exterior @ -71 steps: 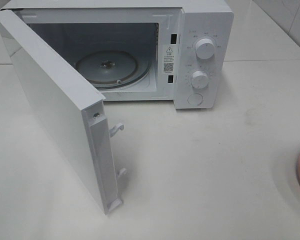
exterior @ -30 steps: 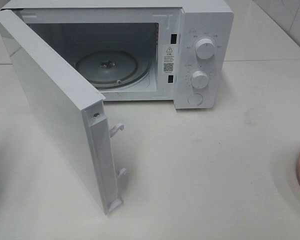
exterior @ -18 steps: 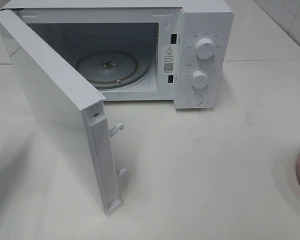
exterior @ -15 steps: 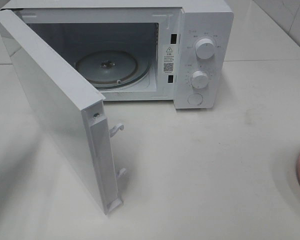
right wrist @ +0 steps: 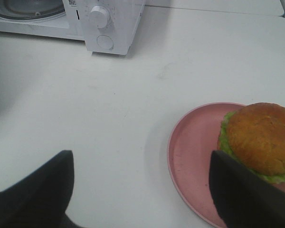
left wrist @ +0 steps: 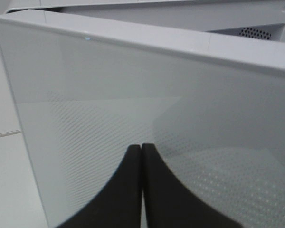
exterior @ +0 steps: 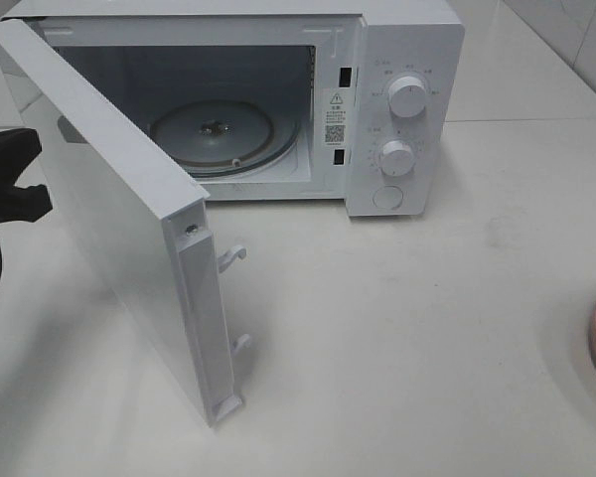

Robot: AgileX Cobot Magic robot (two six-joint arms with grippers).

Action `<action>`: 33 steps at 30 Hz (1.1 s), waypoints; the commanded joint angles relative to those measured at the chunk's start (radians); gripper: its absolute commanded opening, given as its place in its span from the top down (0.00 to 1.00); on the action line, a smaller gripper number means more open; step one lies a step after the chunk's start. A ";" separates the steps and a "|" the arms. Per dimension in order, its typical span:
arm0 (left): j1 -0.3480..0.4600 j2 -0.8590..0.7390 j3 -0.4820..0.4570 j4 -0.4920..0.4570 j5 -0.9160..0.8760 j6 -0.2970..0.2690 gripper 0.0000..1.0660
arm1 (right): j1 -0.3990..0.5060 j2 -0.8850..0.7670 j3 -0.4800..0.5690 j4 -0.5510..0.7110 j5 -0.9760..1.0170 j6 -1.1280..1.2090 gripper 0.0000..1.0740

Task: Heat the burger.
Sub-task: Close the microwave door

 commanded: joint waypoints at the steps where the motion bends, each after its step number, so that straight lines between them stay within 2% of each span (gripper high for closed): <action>1: -0.049 0.027 -0.033 -0.077 -0.013 -0.008 1.00 | -0.006 -0.025 0.001 0.004 -0.005 -0.003 0.30; 2: -0.049 0.027 -0.033 -0.077 -0.013 -0.008 1.00 | -0.006 -0.025 0.001 0.004 -0.005 -0.003 0.30; 4: -0.109 0.068 -0.070 -0.125 -0.013 -0.007 1.00 | -0.006 -0.025 0.001 0.004 -0.005 -0.003 0.30; 7: -0.125 0.078 -0.080 -0.137 -0.013 -0.005 1.00 | -0.006 -0.025 0.001 0.004 -0.005 -0.003 0.30; 9: -0.182 0.117 -0.114 -0.173 -0.013 -0.004 1.00 | -0.006 -0.025 0.001 0.004 -0.005 -0.003 0.30; 15: -0.236 0.158 -0.150 -0.217 -0.013 -0.004 1.00 | -0.006 -0.025 0.001 0.004 -0.005 -0.003 0.30; 20: -0.325 0.215 -0.225 -0.332 -0.006 0.004 1.00 | -0.006 -0.025 0.001 0.004 -0.005 -0.003 0.30; 27: -0.378 0.255 -0.311 -0.394 0.051 0.006 1.00 | -0.006 -0.025 0.001 0.004 -0.005 -0.003 0.30; 29: -0.392 0.268 -0.341 -0.411 0.068 0.024 1.00 | -0.006 -0.025 0.001 0.004 -0.005 -0.003 0.30; 30: -0.405 0.281 -0.378 -0.432 0.091 0.056 1.00 | -0.006 -0.025 0.001 0.004 -0.005 -0.003 0.30; 31: -0.405 0.281 -0.378 -0.432 0.091 0.056 1.00 | -0.006 -0.025 0.001 0.004 -0.005 -0.003 0.30; 33: -0.427 0.301 -0.429 -0.451 0.129 0.105 1.00 | -0.006 -0.025 0.001 0.004 -0.005 -0.003 0.30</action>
